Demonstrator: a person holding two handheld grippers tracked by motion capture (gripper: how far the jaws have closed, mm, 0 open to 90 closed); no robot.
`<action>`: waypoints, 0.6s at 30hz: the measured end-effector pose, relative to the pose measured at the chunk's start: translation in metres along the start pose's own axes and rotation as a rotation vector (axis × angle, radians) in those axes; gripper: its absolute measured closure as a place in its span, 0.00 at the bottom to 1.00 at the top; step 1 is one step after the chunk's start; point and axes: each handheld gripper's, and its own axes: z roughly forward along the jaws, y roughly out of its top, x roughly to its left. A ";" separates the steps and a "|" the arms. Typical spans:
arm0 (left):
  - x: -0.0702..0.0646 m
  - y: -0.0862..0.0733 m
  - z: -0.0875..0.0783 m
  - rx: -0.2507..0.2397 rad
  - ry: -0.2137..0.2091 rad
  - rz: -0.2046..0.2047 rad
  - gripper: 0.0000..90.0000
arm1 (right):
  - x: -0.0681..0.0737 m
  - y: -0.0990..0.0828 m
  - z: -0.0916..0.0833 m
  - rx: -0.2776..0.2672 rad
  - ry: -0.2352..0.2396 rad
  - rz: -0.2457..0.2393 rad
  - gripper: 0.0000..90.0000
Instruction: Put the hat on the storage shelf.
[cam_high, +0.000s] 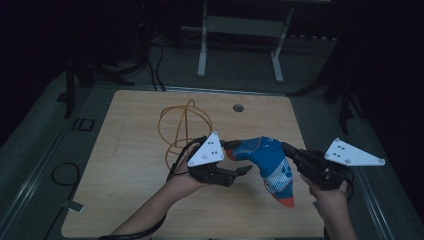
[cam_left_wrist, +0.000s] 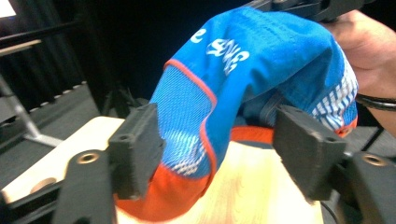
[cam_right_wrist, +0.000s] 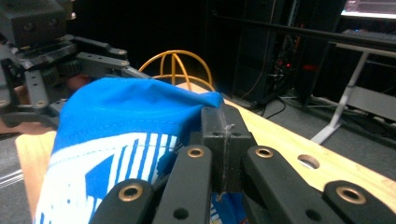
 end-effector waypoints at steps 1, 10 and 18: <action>-0.001 -0.002 -0.002 -0.001 0.014 -0.004 0.30 | 0.000 0.001 0.000 -0.002 -0.004 0.000 1.00; -0.004 -0.015 -0.018 -0.039 0.079 -0.028 0.15 | -0.005 0.011 -0.003 -0.028 -0.018 0.001 1.00; -0.006 -0.030 -0.041 -0.085 0.159 -0.046 0.11 | -0.008 0.026 0.001 -0.041 -0.041 -0.017 1.00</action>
